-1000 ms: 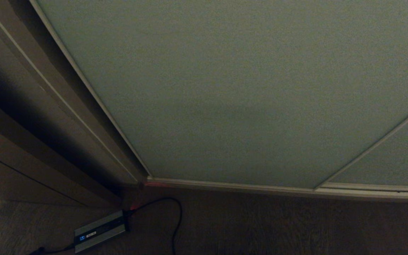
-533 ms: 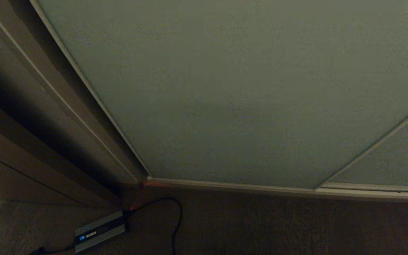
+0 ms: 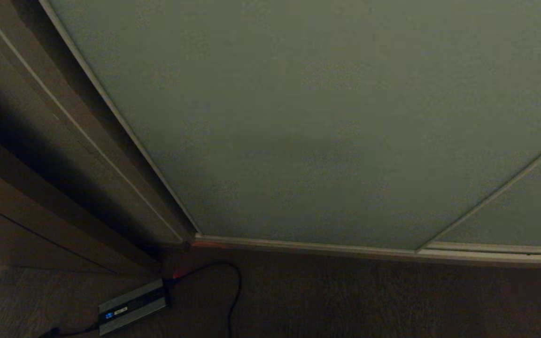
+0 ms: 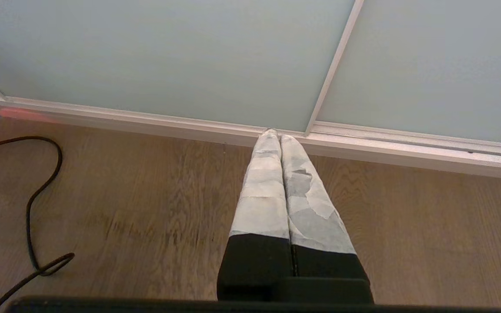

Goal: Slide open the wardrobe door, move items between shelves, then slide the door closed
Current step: Open the door

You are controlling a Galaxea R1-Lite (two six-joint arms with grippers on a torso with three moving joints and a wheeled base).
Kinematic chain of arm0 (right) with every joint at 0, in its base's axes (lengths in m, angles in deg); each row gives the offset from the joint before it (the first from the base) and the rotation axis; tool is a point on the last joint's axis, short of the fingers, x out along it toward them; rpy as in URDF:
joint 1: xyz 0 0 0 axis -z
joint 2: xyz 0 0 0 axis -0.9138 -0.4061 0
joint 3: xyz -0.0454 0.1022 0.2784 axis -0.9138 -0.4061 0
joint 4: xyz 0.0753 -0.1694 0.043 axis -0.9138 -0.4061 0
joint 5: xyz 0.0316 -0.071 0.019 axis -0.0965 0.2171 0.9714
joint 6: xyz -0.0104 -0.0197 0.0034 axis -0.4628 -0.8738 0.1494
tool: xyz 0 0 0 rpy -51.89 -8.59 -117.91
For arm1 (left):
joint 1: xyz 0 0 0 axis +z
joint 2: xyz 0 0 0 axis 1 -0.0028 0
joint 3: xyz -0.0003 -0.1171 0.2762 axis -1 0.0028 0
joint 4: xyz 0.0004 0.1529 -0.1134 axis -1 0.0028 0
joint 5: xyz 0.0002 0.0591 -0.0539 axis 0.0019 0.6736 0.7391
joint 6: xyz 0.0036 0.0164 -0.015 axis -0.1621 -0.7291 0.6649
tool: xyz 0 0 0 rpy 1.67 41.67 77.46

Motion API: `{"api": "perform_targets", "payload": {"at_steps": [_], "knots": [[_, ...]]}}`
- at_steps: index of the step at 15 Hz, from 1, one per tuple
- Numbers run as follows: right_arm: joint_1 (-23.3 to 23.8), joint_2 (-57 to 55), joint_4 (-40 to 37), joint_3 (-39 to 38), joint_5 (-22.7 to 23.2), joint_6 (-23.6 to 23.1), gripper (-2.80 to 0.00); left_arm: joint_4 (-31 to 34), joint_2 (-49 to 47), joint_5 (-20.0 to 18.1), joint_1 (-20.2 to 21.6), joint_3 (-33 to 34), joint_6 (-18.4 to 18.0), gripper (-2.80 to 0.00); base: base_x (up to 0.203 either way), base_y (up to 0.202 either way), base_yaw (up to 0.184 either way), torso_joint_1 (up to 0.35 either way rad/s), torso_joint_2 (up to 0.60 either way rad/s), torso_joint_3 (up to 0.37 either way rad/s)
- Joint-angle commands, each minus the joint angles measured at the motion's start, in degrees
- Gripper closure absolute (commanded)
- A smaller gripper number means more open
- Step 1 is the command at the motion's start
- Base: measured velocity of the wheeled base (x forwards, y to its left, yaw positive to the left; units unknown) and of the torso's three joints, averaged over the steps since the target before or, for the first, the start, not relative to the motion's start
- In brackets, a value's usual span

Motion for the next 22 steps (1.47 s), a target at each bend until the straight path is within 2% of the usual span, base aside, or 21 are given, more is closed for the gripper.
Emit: {"api": "perform_targets", "payload": {"at_steps": [1,4,7,11,16,22], "knots": [[0.0,-0.02,0.01,-0.18,-0.03,0.0,0.0,-15.73,-13.06,1.91,0.44,-1.73,0.18,0.0,0.0,0.0,0.0,0.0,0.0,0.0],[0.0,-0.02,0.01,-0.18,-0.03,0.0,0.0,-26.68,-21.4,2.78,0.59,-2.13,1.29,0.0,0.0,0.0,0.0,0.0,0.0,0.0],[0.0,-0.02,0.01,-0.18,-0.03,0.0,0.0,-29.83,-27.24,2.97,0.61,-5.47,1.7,0.0,0.0,0.0,0.0,0.0,0.0,0.0],[0.0,-0.02,0.01,-0.18,-0.03,0.0,0.0,-28.26,-34.83,4.45,0.6,-12.81,4.36,0.0,0.0,0.0,0.0,0.0,0.0,0.0],[0.0,-0.02,0.01,-0.18,-0.03,0.0,0.0,-18.63,-40.04,4.61,0.45,-20.82,8.42,0.0,0.0,0.0,0.0,0.0,0.0,0.0],[0.0,-0.02,0.01,-0.18,-0.03,0.0,0.0,-12.52,-45.16,4.5,0.1,-30.08,9.37,0.0,0.0,0.0,0.0,0.0,0.0,0.0]]}}
